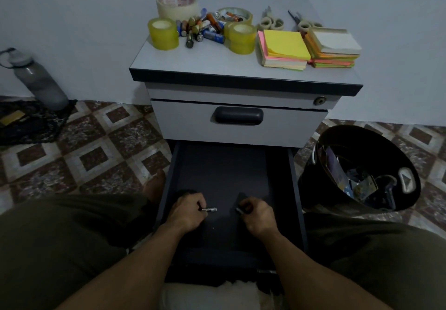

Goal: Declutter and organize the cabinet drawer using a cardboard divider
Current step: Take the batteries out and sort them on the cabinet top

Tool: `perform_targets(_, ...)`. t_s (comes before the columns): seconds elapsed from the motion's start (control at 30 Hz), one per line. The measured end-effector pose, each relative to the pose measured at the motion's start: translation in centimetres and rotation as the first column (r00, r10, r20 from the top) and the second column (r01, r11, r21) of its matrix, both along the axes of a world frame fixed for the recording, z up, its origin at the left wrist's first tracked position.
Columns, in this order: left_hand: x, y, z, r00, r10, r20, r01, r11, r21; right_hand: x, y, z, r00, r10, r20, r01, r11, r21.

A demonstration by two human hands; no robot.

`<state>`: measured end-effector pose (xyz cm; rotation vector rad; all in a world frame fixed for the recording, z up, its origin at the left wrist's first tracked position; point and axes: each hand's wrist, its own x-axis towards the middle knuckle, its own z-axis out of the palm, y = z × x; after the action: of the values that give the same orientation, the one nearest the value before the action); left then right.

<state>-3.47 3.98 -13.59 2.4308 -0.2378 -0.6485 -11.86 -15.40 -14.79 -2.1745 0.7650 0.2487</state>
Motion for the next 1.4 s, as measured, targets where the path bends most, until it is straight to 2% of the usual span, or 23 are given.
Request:
perform_targets(0.17,0.1,-0.4,0.1,0.996,0.084,-0.007,-0.084,0.985,-0.148,0.2,-0.1,0.4,1.000,0.013,-0.024,-0.013,1.000,-0.022)
perform_targets(0.33,-0.2,-0.7,1.7,0.972,0.160,-0.173,-0.210,0.922,-0.327,0.2,-0.2,1.1,0.997,-0.060,0.058,0.055,0.995,0.079)
perform_targets(0.43,-0.4,-0.8,3.8,0.959,0.187,-0.213,-0.260,0.879,-0.400,0.6,0.0,2.6,0.991,-0.085,0.104,0.068,0.986,0.154)
perform_targets(0.63,0.2,-0.5,11.5,0.964,0.162,-0.209,-0.250,0.812,-0.527,2.2,0.1,10.7,0.950,0.037,0.309,-0.094,0.981,0.170)
perform_targets(0.87,1.6,1.3,23.5,0.980,0.191,0.047,-0.117,0.757,-0.643,1.9,-0.4,24.2,0.824,0.145,0.547,-0.297,0.934,0.200)
perform_targets(1.0,5.2,1.6,29.9,0.918,0.284,0.277,-0.027,0.742,-0.670,5.8,-1.7,31.0,0.721,0.165,0.672,-0.290,0.954,0.077)
perform_targets(1.1,9.2,0.3,33.4,0.855,0.315,0.413,0.012,0.783,-0.622,10.6,-3.3,35.1,0.689,0.191,0.699,-0.250,0.968,-0.018)
perform_targets(1.27,17.3,-2.8,35.3,0.806,0.306,0.506,-0.005,0.859,-0.511,19.4,-5.8,37.4,0.757,0.164,0.633,-0.160,0.985,-0.065)
perform_targets(1.4,22.2,-4.6,34.4,0.801,0.285,0.526,-0.087,0.925,-0.370,24.8,-6.9,37.3,0.831,0.253,0.495,-0.154,0.960,-0.233)
